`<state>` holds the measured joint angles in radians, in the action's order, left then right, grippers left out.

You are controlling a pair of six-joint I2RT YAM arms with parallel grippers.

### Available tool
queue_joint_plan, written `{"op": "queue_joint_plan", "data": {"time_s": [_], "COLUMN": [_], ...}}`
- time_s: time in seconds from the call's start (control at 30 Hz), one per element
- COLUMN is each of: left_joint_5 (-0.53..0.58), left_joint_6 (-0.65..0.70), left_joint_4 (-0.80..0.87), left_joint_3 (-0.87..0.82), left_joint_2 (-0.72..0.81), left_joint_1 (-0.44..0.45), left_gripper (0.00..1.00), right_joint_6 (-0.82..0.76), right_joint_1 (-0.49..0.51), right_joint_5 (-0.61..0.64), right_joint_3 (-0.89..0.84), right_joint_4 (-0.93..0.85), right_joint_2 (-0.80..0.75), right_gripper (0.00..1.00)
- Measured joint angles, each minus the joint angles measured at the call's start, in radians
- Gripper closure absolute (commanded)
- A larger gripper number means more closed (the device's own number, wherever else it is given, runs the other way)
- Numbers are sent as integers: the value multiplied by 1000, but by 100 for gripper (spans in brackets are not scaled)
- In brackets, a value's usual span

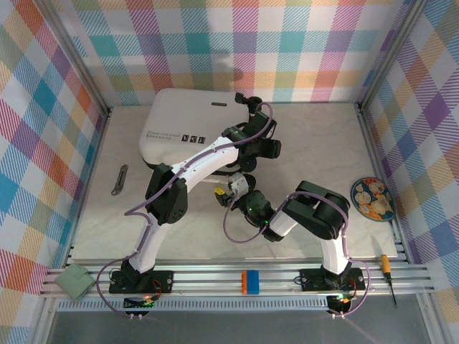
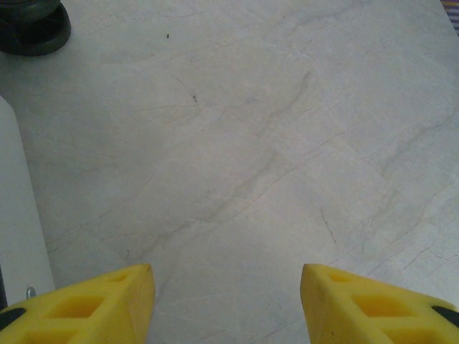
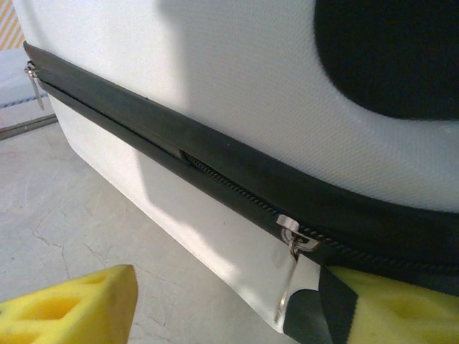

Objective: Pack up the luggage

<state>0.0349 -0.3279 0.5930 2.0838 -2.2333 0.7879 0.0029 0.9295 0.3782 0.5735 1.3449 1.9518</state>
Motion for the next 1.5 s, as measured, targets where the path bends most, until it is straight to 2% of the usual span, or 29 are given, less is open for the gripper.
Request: {"op": "queue_joint_plan", "data": {"time_s": [0.43, 0.57, 0.87, 1.13, 1.5], "left_joint_5": [-23, -26, -26, -26, -26], "left_joint_6": [-13, -19, -24, -24, -24], "left_joint_4": [-20, -20, -24, -23, -28], "left_joint_3": [-17, -17, -17, -17, -23], "left_joint_2": [4, 4, 4, 4, 10], "left_joint_1": [0, 0, 1, 2, 2], "left_gripper": [44, 44, 44, 44, 46], "right_joint_6": [58, 69, 70, 66, 58], "right_joint_1": [-21, -28, -34, -34, -34], "right_joint_5": [-4, -5, -19, -18, 4], "right_joint_3": [1, 2, 13, 10, -6], "right_joint_4": [-3, -11, -37, -56, -156], "right_joint_2": [-5, -8, -23, -37, -106], "right_gripper": [57, 72, 92, 100, 100]}}
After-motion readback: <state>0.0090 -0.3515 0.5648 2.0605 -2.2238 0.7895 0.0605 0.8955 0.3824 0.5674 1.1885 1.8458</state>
